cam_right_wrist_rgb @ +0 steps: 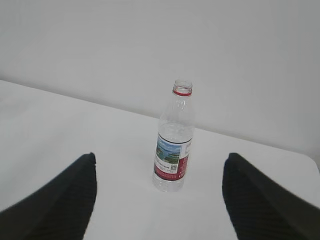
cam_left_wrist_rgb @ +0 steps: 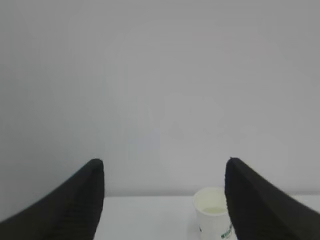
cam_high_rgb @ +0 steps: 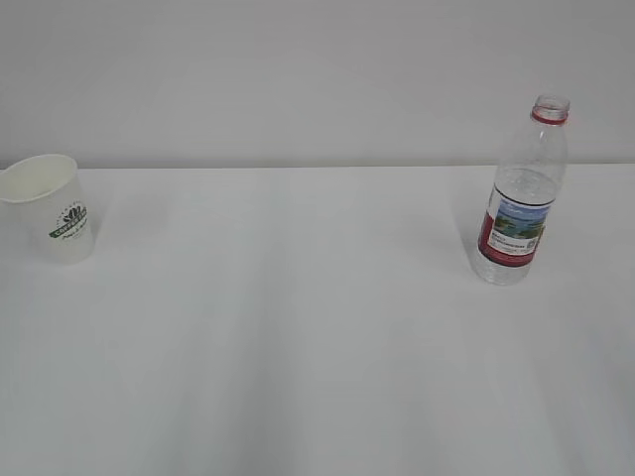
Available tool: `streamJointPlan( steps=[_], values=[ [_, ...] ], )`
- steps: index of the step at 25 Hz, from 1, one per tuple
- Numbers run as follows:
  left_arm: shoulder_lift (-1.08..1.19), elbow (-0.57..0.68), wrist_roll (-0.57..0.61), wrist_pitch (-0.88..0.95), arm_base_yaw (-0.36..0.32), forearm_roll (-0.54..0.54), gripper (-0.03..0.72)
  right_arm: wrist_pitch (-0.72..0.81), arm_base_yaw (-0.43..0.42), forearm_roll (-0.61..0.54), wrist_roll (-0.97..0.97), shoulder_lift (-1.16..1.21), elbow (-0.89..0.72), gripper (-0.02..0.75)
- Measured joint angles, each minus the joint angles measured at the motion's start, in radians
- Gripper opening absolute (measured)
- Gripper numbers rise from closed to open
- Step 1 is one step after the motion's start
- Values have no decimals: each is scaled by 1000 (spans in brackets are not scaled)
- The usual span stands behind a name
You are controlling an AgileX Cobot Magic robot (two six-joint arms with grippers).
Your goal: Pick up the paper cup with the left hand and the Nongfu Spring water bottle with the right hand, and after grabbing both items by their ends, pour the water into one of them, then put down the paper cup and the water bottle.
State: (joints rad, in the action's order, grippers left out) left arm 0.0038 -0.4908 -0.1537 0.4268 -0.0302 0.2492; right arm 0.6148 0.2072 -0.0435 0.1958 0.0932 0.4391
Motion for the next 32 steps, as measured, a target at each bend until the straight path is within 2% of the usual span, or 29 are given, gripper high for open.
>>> streamJointPlan(
  steps=[5,9,16,32],
  values=[
    [0,-77,191,202,0,-169,540,93,0,0,0,0,36,591],
    [0,-98,249,314,0,-249,538,161,0,0,-17,-1,43,590],
    [0,-98,257,511,0,-270,538,306,0,0,-45,-3,56,590],
    [0,-90,257,682,0,-292,537,531,0,0,-95,-3,75,589]
  ],
)
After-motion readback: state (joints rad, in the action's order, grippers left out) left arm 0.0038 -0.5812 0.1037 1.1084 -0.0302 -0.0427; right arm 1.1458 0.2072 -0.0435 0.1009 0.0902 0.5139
